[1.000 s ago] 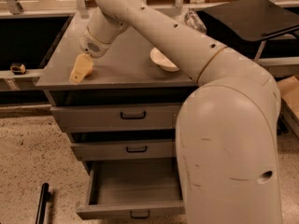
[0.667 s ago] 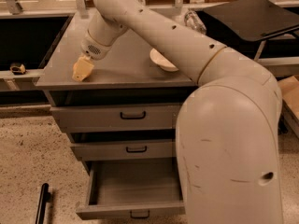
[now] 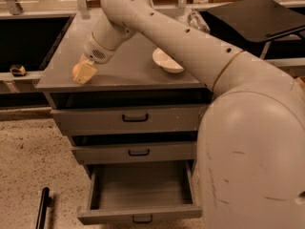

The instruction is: Place orange into bottom drawer

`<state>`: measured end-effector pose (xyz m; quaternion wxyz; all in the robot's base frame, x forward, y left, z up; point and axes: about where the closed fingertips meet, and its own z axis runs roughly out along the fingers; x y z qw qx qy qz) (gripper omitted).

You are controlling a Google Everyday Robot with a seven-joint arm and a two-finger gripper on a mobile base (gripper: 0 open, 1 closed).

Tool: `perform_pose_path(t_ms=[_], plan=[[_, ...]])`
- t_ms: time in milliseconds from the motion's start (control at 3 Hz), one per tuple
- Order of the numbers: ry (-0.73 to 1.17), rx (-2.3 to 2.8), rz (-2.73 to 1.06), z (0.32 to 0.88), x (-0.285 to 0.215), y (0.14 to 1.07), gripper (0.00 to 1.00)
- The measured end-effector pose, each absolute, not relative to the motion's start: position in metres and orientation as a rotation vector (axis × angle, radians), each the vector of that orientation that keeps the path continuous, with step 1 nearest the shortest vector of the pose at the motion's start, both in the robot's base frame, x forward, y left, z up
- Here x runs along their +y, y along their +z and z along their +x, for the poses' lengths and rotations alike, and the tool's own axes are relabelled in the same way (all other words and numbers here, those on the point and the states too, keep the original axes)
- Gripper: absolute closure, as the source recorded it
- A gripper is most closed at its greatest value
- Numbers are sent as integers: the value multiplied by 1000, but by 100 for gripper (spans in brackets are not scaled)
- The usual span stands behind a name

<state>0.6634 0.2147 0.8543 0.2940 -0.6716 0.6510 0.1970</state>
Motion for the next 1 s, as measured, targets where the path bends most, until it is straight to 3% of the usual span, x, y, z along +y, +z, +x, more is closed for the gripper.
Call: perform_pose_path(t_ms=[333, 1000], plan=[[579, 1580, -1852, 598, 192, 877, 100], [722, 1728, -2102, 501, 139, 765, 100]])
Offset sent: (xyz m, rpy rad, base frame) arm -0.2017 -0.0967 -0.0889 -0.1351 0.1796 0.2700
